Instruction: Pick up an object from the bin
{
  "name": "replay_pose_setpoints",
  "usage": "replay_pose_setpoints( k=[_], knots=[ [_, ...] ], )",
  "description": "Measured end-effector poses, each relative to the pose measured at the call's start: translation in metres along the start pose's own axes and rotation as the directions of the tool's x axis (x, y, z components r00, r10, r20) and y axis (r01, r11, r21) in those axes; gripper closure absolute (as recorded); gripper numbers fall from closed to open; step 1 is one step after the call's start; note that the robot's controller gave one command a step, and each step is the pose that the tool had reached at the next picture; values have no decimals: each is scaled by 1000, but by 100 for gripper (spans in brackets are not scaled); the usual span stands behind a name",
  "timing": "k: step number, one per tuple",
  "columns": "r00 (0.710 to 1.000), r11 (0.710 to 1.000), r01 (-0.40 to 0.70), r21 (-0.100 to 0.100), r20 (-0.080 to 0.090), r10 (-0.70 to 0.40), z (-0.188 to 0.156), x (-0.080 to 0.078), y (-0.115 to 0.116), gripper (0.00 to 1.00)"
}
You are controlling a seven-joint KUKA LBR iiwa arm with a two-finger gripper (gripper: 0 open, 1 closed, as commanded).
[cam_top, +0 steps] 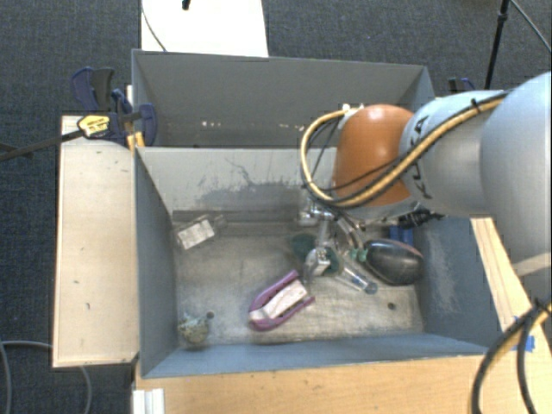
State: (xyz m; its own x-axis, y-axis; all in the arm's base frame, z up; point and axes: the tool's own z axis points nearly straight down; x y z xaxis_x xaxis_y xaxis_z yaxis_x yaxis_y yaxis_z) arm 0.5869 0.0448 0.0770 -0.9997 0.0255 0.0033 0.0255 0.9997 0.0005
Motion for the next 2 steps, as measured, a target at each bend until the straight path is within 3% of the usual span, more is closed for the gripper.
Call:
replay_pose_setpoints(
  k=[1,2],
  knots=[
    [1000,1000,0,-1,3,0,-3,0,2,100],
    [968,968,251,1,14,-251,-145,-3,33,100]
  ],
)
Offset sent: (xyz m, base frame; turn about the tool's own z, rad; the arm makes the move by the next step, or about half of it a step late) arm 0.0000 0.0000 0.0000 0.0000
